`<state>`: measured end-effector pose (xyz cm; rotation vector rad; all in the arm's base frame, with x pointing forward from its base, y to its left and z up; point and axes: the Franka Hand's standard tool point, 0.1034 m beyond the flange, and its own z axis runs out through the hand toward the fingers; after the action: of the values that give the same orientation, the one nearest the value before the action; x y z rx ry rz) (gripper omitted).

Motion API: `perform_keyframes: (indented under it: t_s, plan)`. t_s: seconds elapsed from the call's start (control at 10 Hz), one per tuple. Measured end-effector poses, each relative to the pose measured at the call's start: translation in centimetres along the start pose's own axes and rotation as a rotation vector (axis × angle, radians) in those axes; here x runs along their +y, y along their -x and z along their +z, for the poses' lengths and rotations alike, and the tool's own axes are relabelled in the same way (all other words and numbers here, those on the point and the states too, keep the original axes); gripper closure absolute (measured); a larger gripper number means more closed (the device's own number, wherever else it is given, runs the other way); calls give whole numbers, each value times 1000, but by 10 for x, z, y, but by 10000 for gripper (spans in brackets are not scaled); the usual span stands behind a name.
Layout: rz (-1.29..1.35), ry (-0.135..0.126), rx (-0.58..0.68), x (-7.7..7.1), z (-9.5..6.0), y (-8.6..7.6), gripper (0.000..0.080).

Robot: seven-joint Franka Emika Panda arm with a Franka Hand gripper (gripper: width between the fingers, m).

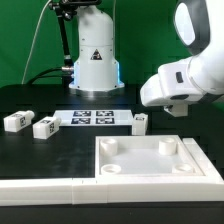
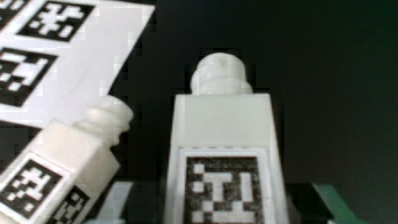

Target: Assemble one leg

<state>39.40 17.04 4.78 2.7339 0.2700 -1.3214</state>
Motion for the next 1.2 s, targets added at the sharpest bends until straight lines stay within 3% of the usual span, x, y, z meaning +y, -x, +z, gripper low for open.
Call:
perform_keyframes:
  t_s: [0.2, 0.3, 0.4, 0.5, 0.6, 0.7, 0.9, 1.2]
  plan:
    - [0, 0, 6, 0, 1, -1, 508]
    - [1, -14, 141, -2, -6, -14, 508]
    - [3, -22, 284, -2, -11, -13, 508]
    - [-42, -9, 320, 6, -16, 0, 508]
    - [-60, 5, 441, 13, -43, -3, 508]
    - [-72, 5, 528, 18, -58, 1, 508]
    - [-89, 3, 695, 23, -77, 0, 508]
    - [-95, -11, 948, 22, -74, -4, 508]
